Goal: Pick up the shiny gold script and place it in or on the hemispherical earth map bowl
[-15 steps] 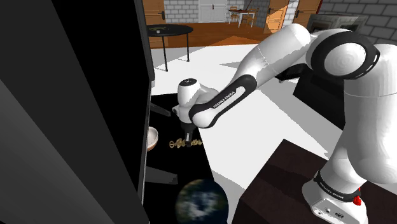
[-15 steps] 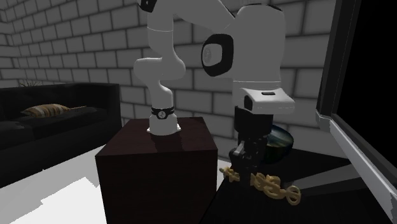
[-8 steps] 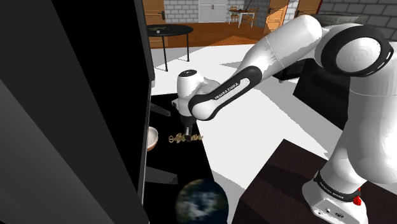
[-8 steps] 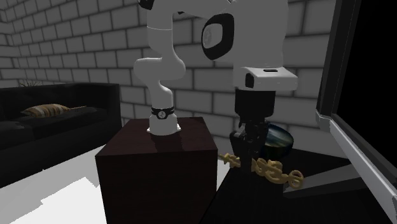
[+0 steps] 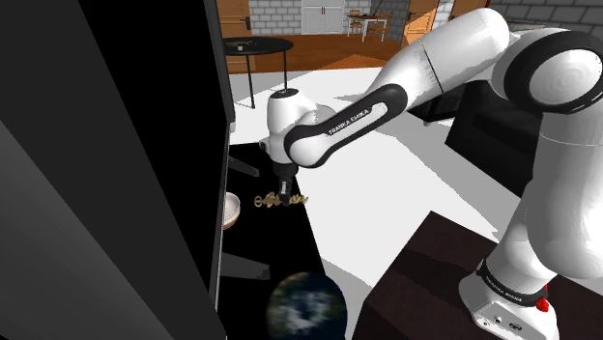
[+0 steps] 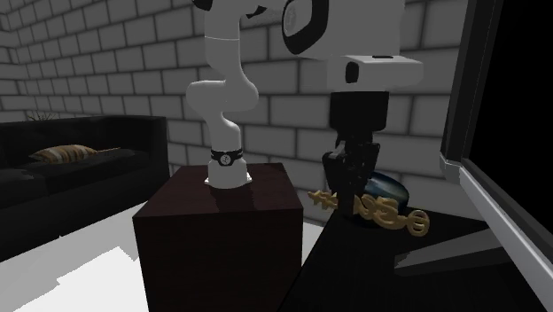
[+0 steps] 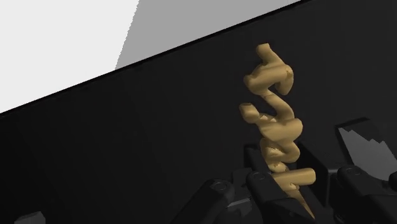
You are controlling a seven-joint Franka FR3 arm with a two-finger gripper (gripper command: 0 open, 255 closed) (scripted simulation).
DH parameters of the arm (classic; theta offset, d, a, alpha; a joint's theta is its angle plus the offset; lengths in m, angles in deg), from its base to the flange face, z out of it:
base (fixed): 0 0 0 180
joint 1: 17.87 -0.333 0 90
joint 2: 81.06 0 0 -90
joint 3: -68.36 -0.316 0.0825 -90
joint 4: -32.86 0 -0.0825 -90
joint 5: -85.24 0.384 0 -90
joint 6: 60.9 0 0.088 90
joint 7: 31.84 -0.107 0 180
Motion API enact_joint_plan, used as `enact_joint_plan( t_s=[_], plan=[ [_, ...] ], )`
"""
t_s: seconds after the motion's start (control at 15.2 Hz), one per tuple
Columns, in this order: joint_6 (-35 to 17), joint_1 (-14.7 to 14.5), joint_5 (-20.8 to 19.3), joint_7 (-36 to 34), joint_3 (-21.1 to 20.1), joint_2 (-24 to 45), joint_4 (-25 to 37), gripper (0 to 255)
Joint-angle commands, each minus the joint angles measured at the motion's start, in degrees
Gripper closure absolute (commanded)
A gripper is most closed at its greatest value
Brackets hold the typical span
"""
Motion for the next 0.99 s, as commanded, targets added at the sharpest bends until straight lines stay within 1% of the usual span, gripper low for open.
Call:
enact_joint_plan(
  t_s=[0.0, 0.46, 0.92],
  plan=[
    [1.2, 0.1, 0.3, 0.2, -0.1, -1.0, 0.2, 255],
    [5.8, 0.3, 1.0, 0.8, -0.3, -3.4, 2.5, 255],
    [2.6, -3.0, 2.8, -5.2, -3.5, -13.1, -10.3, 255]
  ],
)
